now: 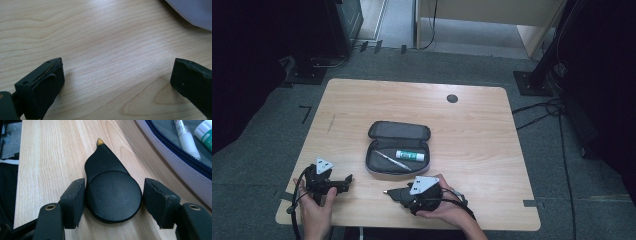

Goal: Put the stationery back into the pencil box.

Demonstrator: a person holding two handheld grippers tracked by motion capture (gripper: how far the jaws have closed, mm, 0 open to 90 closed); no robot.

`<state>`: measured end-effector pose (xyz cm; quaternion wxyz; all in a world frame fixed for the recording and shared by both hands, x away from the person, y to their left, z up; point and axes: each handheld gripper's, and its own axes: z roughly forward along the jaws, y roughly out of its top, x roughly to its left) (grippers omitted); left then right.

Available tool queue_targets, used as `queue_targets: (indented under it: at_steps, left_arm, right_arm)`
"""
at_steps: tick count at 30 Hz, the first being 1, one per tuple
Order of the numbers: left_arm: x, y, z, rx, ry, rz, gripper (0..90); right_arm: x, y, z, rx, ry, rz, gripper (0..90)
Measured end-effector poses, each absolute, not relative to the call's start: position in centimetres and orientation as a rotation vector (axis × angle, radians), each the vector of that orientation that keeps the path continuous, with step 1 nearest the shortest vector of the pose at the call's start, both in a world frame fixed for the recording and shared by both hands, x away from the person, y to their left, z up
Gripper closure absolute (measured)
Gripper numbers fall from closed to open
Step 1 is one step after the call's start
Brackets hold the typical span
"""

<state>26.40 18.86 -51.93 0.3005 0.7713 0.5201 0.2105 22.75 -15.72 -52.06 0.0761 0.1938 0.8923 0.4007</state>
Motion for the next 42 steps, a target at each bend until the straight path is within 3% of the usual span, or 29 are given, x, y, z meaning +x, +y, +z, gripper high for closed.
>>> queue_targets:
  at_steps: [4,22,42]
  left_arm:
    - [26.4,18.9,-51.9,2.048,1.38,0.558,0.0]
    - [26.4,18.8,-51.9,2.047,1.381,0.558,0.0]
    - [26.4,18.8,-51.9,2.046,1.381,0.558,0.0]
  right_arm:
    - [22.6,-16.1,-52.2,0.594,2.647,1.233,41.2]
    - [22.3,-15.9,-51.9,0.596,2.638,1.201,42.0]
    - [22.4,-16.3,-48.4,0.584,2.564,1.261,42.0]
